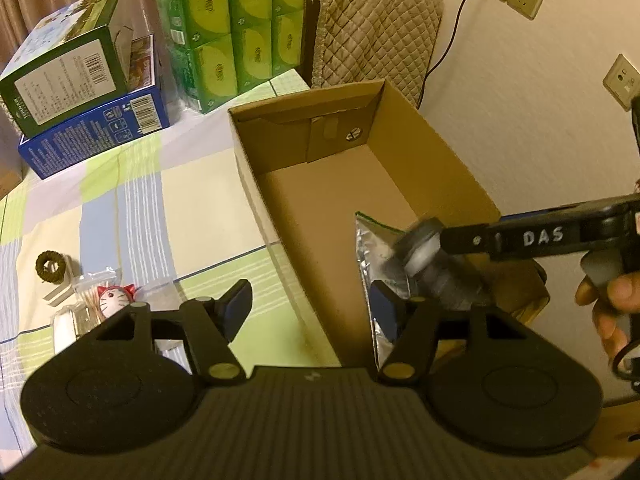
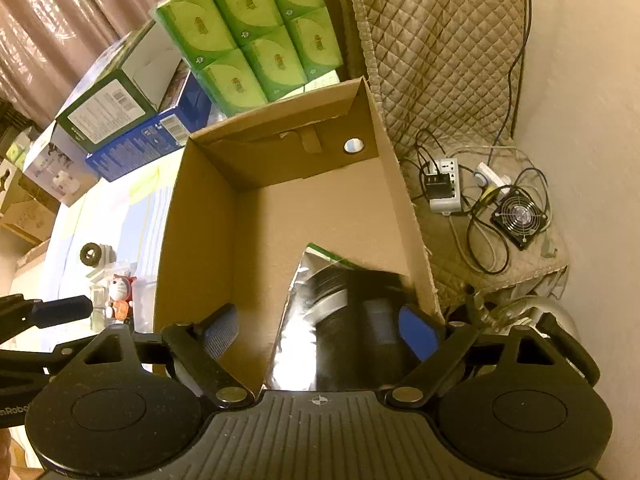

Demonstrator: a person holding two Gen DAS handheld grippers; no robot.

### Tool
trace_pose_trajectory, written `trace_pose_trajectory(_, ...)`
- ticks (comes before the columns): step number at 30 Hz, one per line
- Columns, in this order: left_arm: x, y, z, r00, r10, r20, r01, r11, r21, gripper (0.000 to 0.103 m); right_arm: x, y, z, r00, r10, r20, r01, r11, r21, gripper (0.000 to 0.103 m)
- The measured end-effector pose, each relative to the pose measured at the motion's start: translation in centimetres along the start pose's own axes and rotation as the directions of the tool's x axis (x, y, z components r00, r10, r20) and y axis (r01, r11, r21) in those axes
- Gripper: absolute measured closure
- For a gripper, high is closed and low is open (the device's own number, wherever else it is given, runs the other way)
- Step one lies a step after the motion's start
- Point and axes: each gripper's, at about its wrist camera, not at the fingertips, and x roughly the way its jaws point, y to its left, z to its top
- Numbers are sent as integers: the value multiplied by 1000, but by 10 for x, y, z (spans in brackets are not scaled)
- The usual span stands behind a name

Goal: Organize objects
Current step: 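Lower the black box into the cardboard box and open the right gripper, then move both grippers back over the toy car and black cable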

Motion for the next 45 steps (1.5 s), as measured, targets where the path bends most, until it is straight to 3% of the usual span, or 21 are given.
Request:
trace_pose_trajectory(20,-40,18,-37,1000,17,21,-16,999,-38,33,-46,36,-42,997,3,72,3,997,-80,18)
trace_pose_trajectory(33,-92,39,-73,995,52,82,-46,996,-77,15,-76,77,-82,993,29,114,-10,986,-166,18)
trace_pose_trajectory(45,-126,83,-107,984,124,125,-107,985,-134,2,-79,115,-108,991,71,115,-44,974,-221,18)
